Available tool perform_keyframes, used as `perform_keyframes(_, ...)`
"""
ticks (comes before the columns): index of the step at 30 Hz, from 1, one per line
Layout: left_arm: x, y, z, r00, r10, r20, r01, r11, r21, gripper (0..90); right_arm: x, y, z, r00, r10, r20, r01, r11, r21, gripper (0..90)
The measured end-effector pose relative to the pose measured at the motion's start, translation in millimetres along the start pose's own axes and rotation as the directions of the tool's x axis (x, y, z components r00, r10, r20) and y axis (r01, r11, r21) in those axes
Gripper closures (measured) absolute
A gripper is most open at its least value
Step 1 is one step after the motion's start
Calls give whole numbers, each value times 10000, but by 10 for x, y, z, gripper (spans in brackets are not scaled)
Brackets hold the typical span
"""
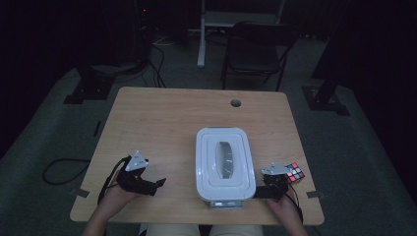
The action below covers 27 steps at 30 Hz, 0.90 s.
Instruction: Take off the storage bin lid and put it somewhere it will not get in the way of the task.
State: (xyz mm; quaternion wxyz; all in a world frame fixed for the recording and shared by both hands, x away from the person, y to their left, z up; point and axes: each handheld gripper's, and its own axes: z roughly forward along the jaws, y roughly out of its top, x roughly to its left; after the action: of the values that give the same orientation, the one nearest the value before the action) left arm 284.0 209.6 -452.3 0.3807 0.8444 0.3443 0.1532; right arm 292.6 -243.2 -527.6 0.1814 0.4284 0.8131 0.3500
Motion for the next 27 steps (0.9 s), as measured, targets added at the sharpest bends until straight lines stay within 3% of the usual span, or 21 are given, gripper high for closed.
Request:
perform_keyframes(7,-159,296,-58,9962,442,754,-392,9970,-665,52,0,0,0,10000,0,0,0,10000,1,128)
perform_keyframes(9,-184,330,-53,9957,496,778,-440,9965,-717,52,0,0,0,10000,0,1,0,10000,2,128)
perform_keyframes(17,-384,609,-9,9828,1045,1520,-878,9897,-1129,52,0,0,0,10000,-1,0,1,10000,2,128)
perform_keyframes(21,-474,735,-6,9758,1415,1669,-1196,9837,-1345,52,1,0,-1,10000,11,1,-11,10000,8,128)
perform_keyframes(27,-591,875,57,9653,1678,2001,-1366,9775,-1607,52,0,0,0,10000,1,4,-1,10000,3,128)
